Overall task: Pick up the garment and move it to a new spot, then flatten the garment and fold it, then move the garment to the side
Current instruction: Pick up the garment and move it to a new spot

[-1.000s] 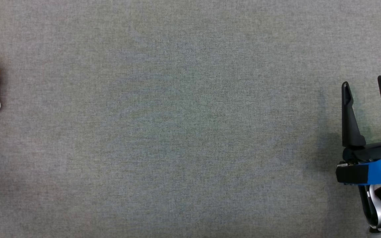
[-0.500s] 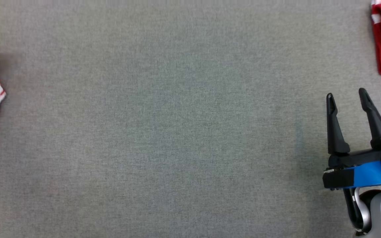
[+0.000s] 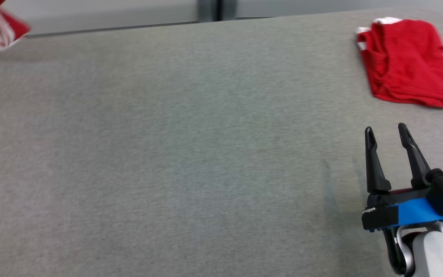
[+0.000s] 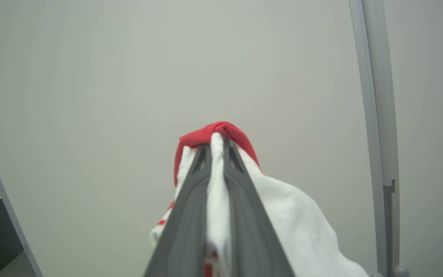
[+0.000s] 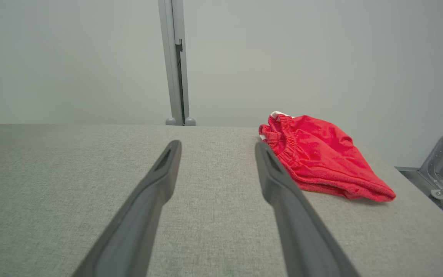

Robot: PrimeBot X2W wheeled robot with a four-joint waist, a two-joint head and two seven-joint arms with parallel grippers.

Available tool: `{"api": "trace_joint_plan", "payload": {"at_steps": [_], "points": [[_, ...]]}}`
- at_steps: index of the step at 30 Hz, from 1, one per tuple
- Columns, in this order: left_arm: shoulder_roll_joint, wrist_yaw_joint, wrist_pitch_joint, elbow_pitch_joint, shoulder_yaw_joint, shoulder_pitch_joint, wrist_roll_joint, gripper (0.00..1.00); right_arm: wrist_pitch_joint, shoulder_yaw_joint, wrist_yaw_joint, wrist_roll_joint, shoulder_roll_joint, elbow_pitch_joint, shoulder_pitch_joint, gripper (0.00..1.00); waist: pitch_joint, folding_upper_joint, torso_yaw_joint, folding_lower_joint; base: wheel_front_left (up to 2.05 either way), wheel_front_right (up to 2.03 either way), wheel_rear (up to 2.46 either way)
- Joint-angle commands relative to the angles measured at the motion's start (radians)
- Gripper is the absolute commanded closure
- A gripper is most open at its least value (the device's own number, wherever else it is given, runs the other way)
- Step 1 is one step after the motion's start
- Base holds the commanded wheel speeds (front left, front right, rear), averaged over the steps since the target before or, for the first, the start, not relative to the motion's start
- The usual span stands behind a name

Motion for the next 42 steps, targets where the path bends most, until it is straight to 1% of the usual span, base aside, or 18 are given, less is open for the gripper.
{"api": "trace_joint_plan", "payload": {"at_steps": [1,5,8,13,17,21,26,28,36,39,40,41,42], "points": [[-0.016,-0.002,0.017,-0.031,-0.03,-0.017,-0.004,1.0,-0.009,0.0,0.0,0.012,0.001,0.008,0.012,0.0,-0.035,0.0,-0.042,0.0001,0.0,0.0,0.0],[-0.03,-0.001,0.086,-0.166,-0.103,-0.046,-0.043,1.0,-0.026,0.025,0.0,0.06,0.001,0.044,0.01,0.0,-0.056,0.0,-0.116,0.0001,0.0,0.0,0.0],[-0.056,-0.001,0.14,-0.25,-0.145,-0.056,-0.062,1.0,-0.037,0.042,0.0,0.09,0.0,0.069,0.006,0.0,-0.065,0.0,-0.172,0.0001,0.0,0.0,0.0],[-0.133,0.001,0.197,-0.345,-0.204,-0.025,-0.086,1.0,-0.045,0.054,0.0,0.127,0.001,0.101,0.006,0.0,-0.067,0.0,-0.244,0.0001,0.0,0.0,0.0],[-0.196,0.007,0.211,-0.383,-0.248,0.037,-0.094,1.0,-0.046,0.063,0.0,0.145,0.001,0.102,-0.001,0.0,-0.064,0.0,-0.278,0.0001,0.0,0.0,0.0],[-0.228,0.02,0.2,-0.409,-0.285,0.157,-0.108,1.0,-0.045,0.073,0.0,0.158,0.001,0.097,0.007,0.0,-0.071,0.0,-0.295,0.0001,0.0,0.0,0.0],[-0.229,0.047,0.177,-0.429,-0.309,0.365,-0.136,1.0,-0.045,0.081,0.0,0.164,0.001,0.097,0.018,0.0,-0.081,0.0,-0.289,0.0001,0.0,0.0,0.0],[-0.219,0.055,0.167,-0.422,-0.322,0.438,-0.14,1.0,-0.045,0.086,0.0,0.162,0.001,0.101,0.017,0.0,-0.081,0.0,-0.283,0.0001,0.0,0.0,0.0],[-0.234,0.081,0.094,-0.359,-0.332,0.701,-0.199,1.0,-0.045,0.099,0.0,0.153,0.001,0.113,0.006,0.0,-0.083,0.0,-0.25,0.0001,0.0,0.0,0.0],[-0.245,0.085,0.077,-0.333,-0.35,0.761,-0.205,1.0,-0.045,0.102,0.0,0.15,0.001,0.123,0.012,0.0,-0.088,0.0,-0.234,0.0001,0.0,0.0,0.0],[-0.249,0.086,0.07,-0.328,-0.356,0.771,-0.205,0.81,-0.045,0.104,0.0,0.149,0.001,0.126,0.014,0.0,-0.091,0.0,-0.228,0.0001,0.0,0.0,0.0],[-0.254,0.087,0.059,-0.323,-0.359,0.776,-0.204,0.25,-0.046,0.106,0.0,0.148,0.001,0.129,0.016,0.0,-0.094,0.0,-0.222,0.0001,0.0,0.0,0.0],[-0.258,0.091,0.049,-0.318,-0.36,0.782,-0.2,0.0,-0.045,0.11,0.0,0.148,0.001,0.133,0.018,0.0,-0.099,0.0,-0.217,0.0001,0.0,0.0,0.0]]}}
